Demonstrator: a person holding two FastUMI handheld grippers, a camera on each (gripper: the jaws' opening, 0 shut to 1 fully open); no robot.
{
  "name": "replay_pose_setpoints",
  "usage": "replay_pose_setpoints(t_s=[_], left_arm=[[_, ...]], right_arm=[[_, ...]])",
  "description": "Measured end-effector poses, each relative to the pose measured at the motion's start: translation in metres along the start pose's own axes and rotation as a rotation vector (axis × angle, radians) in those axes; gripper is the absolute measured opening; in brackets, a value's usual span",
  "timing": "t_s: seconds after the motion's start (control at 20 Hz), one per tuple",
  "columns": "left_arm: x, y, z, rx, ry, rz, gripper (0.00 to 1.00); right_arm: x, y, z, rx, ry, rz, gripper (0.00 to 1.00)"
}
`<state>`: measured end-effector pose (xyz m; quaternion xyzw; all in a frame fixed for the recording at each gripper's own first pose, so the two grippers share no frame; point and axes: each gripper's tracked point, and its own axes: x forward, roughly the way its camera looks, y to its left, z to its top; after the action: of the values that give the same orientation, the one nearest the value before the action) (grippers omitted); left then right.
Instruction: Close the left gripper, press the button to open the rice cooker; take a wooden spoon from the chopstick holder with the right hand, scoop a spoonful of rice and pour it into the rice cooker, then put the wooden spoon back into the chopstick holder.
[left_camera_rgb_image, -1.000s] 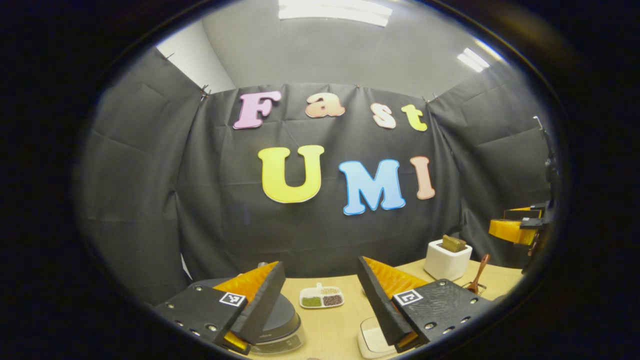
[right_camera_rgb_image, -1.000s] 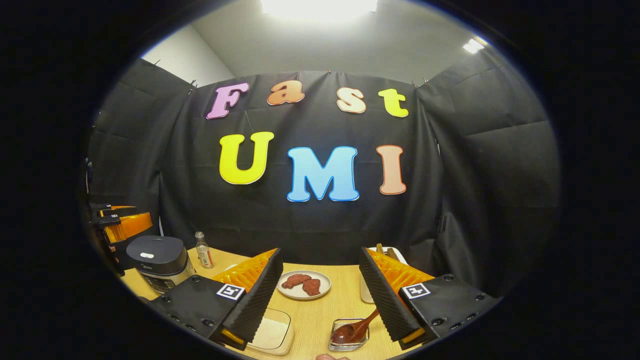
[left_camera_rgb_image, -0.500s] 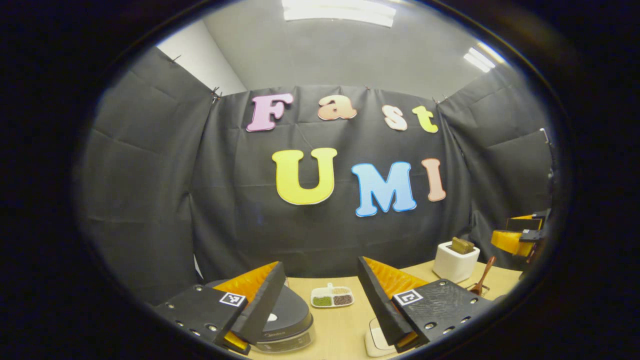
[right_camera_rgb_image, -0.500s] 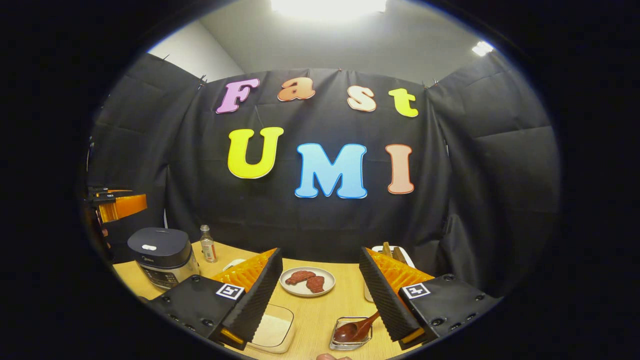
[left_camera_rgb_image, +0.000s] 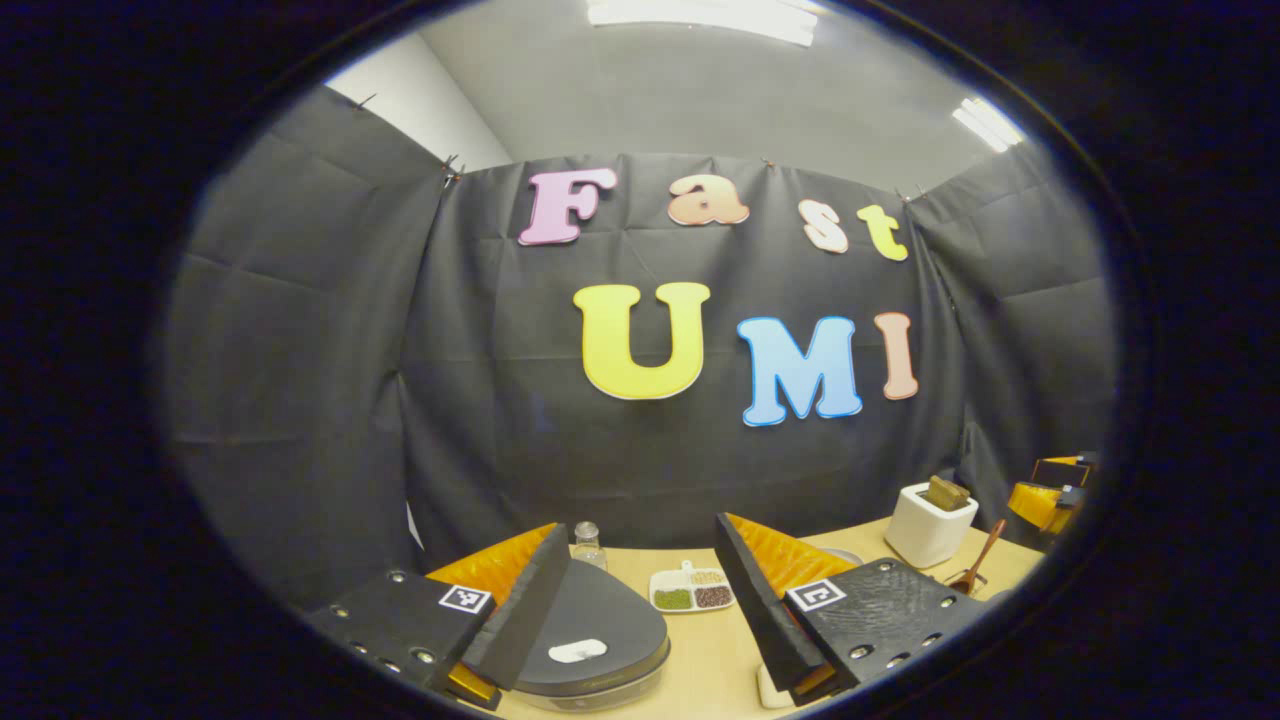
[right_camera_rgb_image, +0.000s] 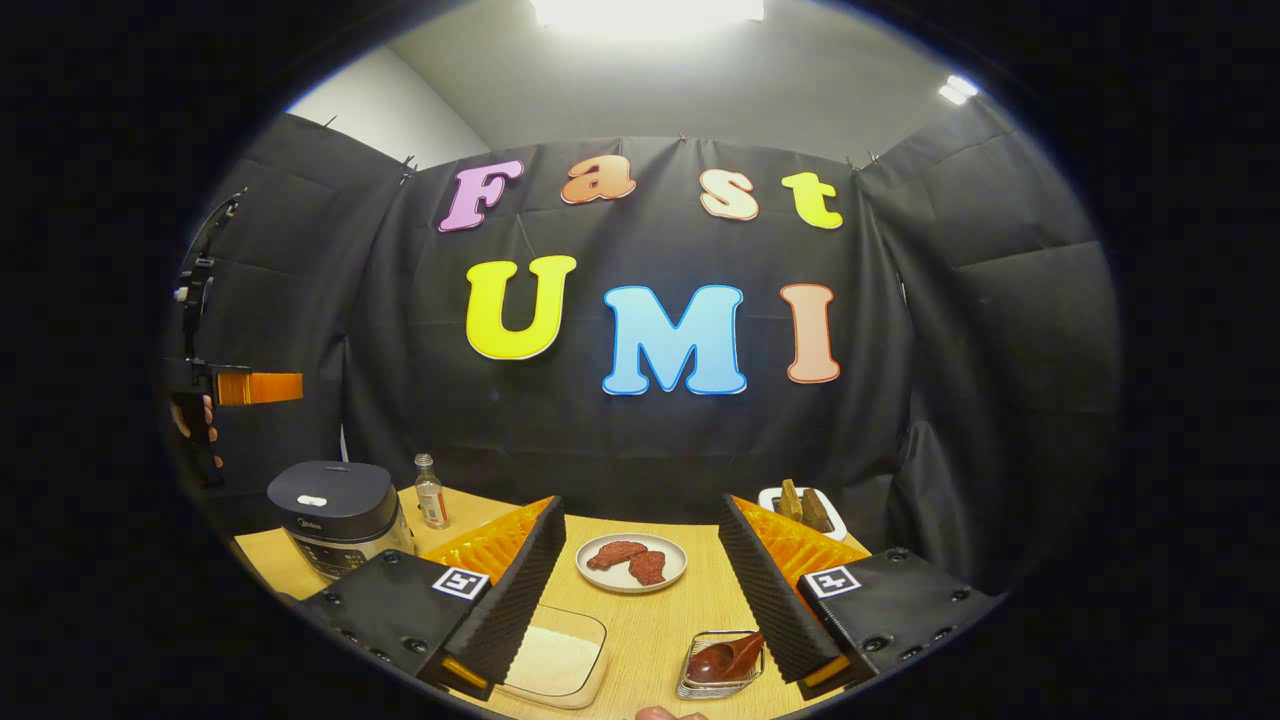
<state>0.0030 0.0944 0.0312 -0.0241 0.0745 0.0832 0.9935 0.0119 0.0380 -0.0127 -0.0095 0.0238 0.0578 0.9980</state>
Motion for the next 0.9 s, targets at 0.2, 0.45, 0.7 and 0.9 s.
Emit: replay_pose_setpoints(t_s=[0.2, 0.45, 0.7, 0.9], left_arm=[[0.007, 0.023, -0.022, -0.058, 0.065, 0.030, 0.53], [0.019, 0.014, -0.049, -0.150, 0.129, -0.002, 0.04], [0.032, 0.022, -0.070, -0.165, 0.167, 0.002, 0.01], [0.032, 0.027, -0.094, -0.166, 0.230, -0.015, 0.01]], right_arm=[[-0.002, -0.007, 0.000, 0.024, -0.009, -0.015, 0.94], [0.000, -0.009, -0.009, 0.034, 0.011, -0.011, 0.98], [-0.001, -0.009, -0.015, 0.023, 0.023, -0.003, 0.99], [-0.002, -0.011, -0.015, 0.033, 0.020, 0.000, 0.98]])
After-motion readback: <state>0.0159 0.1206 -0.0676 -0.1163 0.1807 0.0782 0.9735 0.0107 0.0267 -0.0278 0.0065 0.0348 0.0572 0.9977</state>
